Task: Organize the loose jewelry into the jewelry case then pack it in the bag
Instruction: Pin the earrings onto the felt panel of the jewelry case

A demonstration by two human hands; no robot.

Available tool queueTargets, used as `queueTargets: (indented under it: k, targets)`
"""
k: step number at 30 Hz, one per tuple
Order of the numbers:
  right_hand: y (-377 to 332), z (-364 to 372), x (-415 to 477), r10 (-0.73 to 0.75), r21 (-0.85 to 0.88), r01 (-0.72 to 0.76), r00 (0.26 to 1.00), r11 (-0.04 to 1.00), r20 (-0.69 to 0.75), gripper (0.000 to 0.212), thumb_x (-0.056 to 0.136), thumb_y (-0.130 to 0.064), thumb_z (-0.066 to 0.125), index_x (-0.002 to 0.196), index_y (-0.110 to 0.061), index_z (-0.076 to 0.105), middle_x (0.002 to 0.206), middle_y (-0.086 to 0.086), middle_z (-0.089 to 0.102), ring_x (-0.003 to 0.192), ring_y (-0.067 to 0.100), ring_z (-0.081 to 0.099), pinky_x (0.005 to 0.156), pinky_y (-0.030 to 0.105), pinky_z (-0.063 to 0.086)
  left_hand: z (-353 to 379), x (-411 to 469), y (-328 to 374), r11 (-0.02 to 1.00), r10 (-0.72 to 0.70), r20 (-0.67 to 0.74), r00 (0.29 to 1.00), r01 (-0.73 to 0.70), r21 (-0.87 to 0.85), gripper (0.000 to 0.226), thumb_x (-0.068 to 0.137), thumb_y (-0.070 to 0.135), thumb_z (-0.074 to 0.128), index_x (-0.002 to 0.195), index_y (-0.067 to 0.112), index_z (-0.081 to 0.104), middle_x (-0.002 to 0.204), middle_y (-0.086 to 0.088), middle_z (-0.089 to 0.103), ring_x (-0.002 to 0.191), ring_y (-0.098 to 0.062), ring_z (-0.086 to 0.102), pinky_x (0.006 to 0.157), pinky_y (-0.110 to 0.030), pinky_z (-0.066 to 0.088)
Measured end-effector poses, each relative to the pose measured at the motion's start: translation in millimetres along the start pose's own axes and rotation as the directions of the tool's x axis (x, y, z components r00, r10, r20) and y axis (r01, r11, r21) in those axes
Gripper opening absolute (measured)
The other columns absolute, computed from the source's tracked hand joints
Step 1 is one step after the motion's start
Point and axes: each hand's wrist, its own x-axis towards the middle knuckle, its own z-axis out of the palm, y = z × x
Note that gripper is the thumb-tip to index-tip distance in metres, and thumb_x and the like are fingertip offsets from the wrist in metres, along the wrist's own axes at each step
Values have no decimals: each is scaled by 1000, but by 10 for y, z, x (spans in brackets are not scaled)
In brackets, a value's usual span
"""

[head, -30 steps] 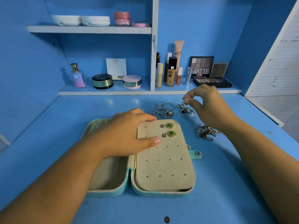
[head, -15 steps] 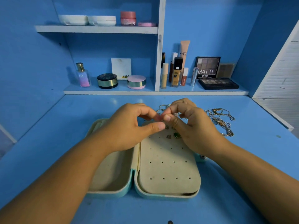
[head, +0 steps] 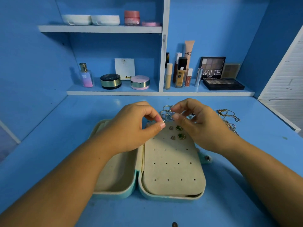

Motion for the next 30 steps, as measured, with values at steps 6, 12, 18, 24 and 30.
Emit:
queueTargets:
  k: [6, 12, 18, 24, 30]
  targets:
    - [82, -116, -25, 165, -310, -137, 984, 941, 64, 15, 94, -32, 53, 104, -28, 64, 80, -21, 55, 71, -3, 51, 56, 6, 35, -52, -10, -22, 982, 55, 92, 994, -70, 173, 4, 89, 28, 66, 89, 24, 66, 97, 10, 57, 66, 20, 48, 60, -7, 35]
    - [47, -102, -21, 187, -299, -165, 981, 940, 44, 15, 94, -32, 54, 101, -26, 66, 75, -20, 55, 61, 0, 50, 50, 9, 35, -72, -8, -13, 951, 54, 105, 993, -83, 299, 5, 87, 29, 64, 85, 31, 60, 94, 13, 53, 76, 18, 46, 59, -12, 34]
    - [18, -68, -24, 192, -174, -187, 981, 967, 8, 9, 93, -26, 57, 95, -27, 65, 79, -16, 60, 71, 1, 55, 56, 7, 40, -29, 29, -15, 924, 101, 56, 993, -115, 366, 3, 85, 27, 63, 86, 31, 63, 93, 12, 54, 84, 0, 48, 72, -20, 42]
    - [23, -53, -28, 186, -116, -185, 982, 976, 5, 8, 92, -25, 57, 94, -26, 64, 82, -10, 64, 76, 5, 59, 62, 12, 44, 12, 50, 15, 922, 154, 49, 987, -161, 353, 7, 85, 24, 65, 90, 28, 69, 91, 11, 58, 89, -7, 54, 78, -32, 50]
    - [17, -70, -36, 177, -99, -176, 984, 979, -3, 9, 93, -24, 57, 97, -25, 65, 79, -12, 63, 73, 4, 58, 59, 8, 44, 23, 63, -4, 931, 163, 36, 986, -166, 325, 13, 87, 22, 67, 96, 26, 74, 92, 10, 61, 87, -6, 57, 79, -29, 50]
